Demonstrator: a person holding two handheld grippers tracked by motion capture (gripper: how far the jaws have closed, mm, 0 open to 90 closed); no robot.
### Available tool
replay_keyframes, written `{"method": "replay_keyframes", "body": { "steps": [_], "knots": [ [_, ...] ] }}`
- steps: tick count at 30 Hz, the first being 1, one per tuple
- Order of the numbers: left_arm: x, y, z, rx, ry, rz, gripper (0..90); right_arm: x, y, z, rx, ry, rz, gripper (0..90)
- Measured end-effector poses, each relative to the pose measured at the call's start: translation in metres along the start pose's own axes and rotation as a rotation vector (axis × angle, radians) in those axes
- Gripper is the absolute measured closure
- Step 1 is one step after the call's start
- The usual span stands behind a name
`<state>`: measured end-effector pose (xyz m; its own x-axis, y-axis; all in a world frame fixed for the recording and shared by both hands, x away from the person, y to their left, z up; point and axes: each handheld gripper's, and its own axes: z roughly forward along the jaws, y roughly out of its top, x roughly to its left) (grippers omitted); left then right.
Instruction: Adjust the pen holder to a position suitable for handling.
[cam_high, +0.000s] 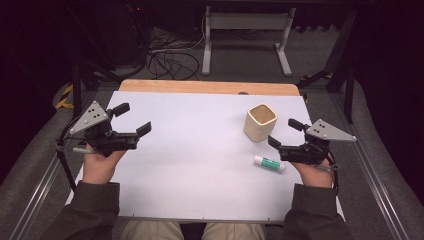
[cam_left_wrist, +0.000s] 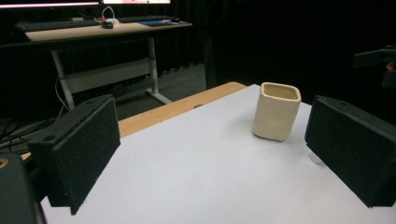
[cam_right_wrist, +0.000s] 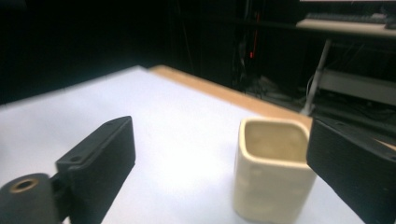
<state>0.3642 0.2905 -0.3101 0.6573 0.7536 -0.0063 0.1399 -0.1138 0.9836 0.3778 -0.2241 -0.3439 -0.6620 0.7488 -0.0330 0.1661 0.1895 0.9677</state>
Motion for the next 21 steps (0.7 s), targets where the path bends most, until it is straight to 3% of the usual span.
{"method": "replay_keyframes", "body": {
  "steps": [3,8,16,21],
  "knots": [
    [0.000,-0.001,0.002,0.002,-0.001,-0.003,4.0,0.001,-0.002,0.006,0.090,0.014,-0.037,17.6],
    [0.000,-0.001,0.005,0.005,-0.010,-0.002,4.1,0.000,-0.008,0.018,0.220,0.036,-0.038,26.6],
    [-0.003,-0.001,0.006,0.018,-0.024,0.002,4.2,0.001,-0.014,0.035,0.325,0.047,-0.059,34.1],
    [-0.005,-0.002,0.007,0.025,-0.026,0.007,4.2,0.001,-0.018,0.044,0.391,0.049,-0.103,38.5]
  ]
}}
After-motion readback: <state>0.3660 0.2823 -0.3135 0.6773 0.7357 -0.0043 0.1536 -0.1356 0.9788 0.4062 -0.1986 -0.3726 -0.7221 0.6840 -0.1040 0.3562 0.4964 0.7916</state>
